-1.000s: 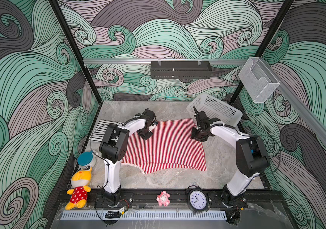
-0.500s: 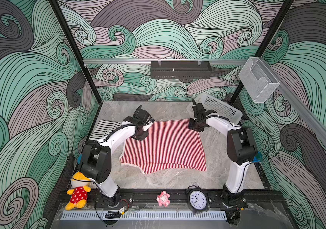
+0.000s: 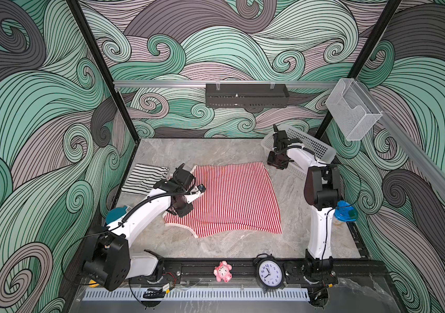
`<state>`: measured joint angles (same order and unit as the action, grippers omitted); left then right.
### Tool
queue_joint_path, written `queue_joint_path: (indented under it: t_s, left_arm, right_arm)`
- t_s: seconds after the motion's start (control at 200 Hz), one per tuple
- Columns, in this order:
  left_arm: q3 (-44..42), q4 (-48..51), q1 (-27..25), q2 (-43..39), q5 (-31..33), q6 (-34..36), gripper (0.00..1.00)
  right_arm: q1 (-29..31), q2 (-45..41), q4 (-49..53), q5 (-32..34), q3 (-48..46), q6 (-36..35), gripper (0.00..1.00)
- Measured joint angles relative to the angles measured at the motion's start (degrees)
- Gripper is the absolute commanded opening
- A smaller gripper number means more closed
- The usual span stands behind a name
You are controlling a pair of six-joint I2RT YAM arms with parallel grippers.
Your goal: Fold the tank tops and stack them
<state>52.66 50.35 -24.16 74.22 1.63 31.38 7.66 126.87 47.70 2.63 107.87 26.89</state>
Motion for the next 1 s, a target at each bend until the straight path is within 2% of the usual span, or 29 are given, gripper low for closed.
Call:
queue_joint_path:
  t_s: [0.145,0.225,0.381,0.561,0.731,1.002]
  left_arm:
    - [-1.07,1.95,-1.25,-0.98,-1.51,0.68,0.32]
    - [-1.64,2.89,-2.60,-1.40,-2.45,0.96,0.33]
    - [-3.02,2.99,-6.25,-1.51,-1.70,0.50,0.33]
    - [-4.33,2.75,-11.13,-0.17,-0.61,-0.76,0.33]
    - [-7.06,2.40,-15.93,0.31,-1.09,-1.44,0.33]
    - [-7.08,0.59,-19.67,6.38,-2.19,-2.97,0.34]
  right_arm:
    - [-1.38,-0.35,0.90,-0.61,1.90,-2.12,0.46]
    - [-0.33,-3.32,0.00,-2.38,-1.60,-2.49,0.47]
    - [6.25,-15.54,-2.36,-3.80,-16.50,-1.68,0.52]
    - [14.97,-34.97,-6.60,-4.15,-37.00,0.94,0.53]
    - [17.90,-48.96,-7.15,-3.85,-51.49,4.28,0.53]
    - [21.31,-61.88,-6.47,-4.20,-67.54,11.02,0.51]
